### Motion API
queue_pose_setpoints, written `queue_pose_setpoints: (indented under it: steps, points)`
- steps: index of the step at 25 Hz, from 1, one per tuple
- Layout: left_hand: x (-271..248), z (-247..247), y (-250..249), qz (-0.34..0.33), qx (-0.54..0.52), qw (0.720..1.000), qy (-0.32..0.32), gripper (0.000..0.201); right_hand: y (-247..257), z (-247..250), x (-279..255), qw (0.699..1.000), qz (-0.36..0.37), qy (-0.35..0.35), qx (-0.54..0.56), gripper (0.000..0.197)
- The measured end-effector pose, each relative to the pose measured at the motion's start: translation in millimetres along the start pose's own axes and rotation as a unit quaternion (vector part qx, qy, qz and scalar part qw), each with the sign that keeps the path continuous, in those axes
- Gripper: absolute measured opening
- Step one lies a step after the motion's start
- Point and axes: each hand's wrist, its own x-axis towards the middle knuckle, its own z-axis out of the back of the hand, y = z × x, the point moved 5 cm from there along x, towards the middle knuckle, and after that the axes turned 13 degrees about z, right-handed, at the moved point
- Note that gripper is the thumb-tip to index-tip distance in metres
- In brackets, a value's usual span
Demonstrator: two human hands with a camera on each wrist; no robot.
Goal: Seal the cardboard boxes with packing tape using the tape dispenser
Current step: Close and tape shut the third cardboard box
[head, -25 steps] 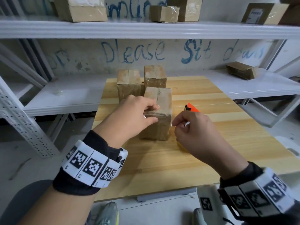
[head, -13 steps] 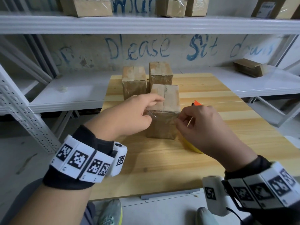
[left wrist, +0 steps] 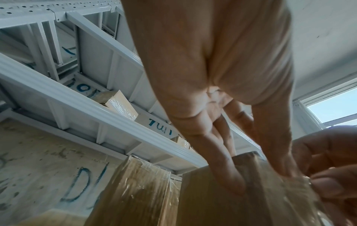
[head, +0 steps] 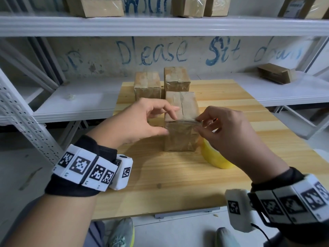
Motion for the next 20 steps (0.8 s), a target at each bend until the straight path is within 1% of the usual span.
queue_pose_setpoints:
  steps: [2, 4, 7, 10, 12, 13, 14, 15, 16, 19, 20]
  points:
    - [0.3, -0.3, -0.4, 0.006, 0.011, 1.000, -0.002, 0.020, -1.3, -0.4, 0.4, 1.000, 0.000, -0.002, 0.000, 0.011]
    - [1.3, -0.8, -0.3, 0.009, 0.013, 1.000, -0.001, 0.015, -1.6, -0.3, 1.0, 1.000, 0.010, -0.001, -0.005, 0.011]
    - [3.0, -2.6, -1.9, -0.003, 0.035, 0.999, -0.006, 0.011, -1.6, -0.8, 1.7, 1.000, 0.027, -0.004, 0.002, 0.011]
    - [2.2, -2.9, -6.9, -0.026, 0.079, 0.996, -0.044, 0.016, -1.0, -1.5, 3.9, 0.998, 0.050, -0.025, -0.002, 0.012]
    - [-0.9, -4.2, -12.6, -0.042, 0.091, 0.993, -0.066, 0.026, -1.1, -1.2, 5.7, 0.997, 0.063, -0.040, -0.004, 0.014]
    - [-2.0, -4.3, -13.8, -0.043, 0.097, 0.991, -0.078, 0.042, -0.8, -0.7, 6.3, 0.997, 0.070, -0.043, -0.005, 0.015]
    - [-3.1, -3.9, -14.7, -0.037, 0.106, 0.989, -0.092, 0.065, -0.8, -0.2, 6.8, 0.996, 0.077, -0.044, -0.005, 0.016]
    - [-3.6, -3.7, -15.3, -0.027, 0.116, 0.988, -0.101, 0.081, -0.5, 0.4, 7.2, 0.996, 0.082, -0.044, -0.006, 0.016]
    - [-3.0, -3.3, -16.4, -0.018, 0.122, 0.987, -0.106, 0.085, 0.1, 1.0, 7.8, 0.996, 0.084, -0.041, -0.010, 0.017]
    - [1.3, -3.2, -17.3, 0.000, 0.117, 0.987, -0.112, 0.057, 1.5, 0.4, 9.7, 0.996, 0.087, -0.019, -0.031, 0.022]
    - [2.2, -3.6, -17.5, 0.005, 0.114, 0.987, -0.112, 0.053, 1.9, -0.6, 9.8, 0.995, 0.090, -0.010, -0.038, 0.024]
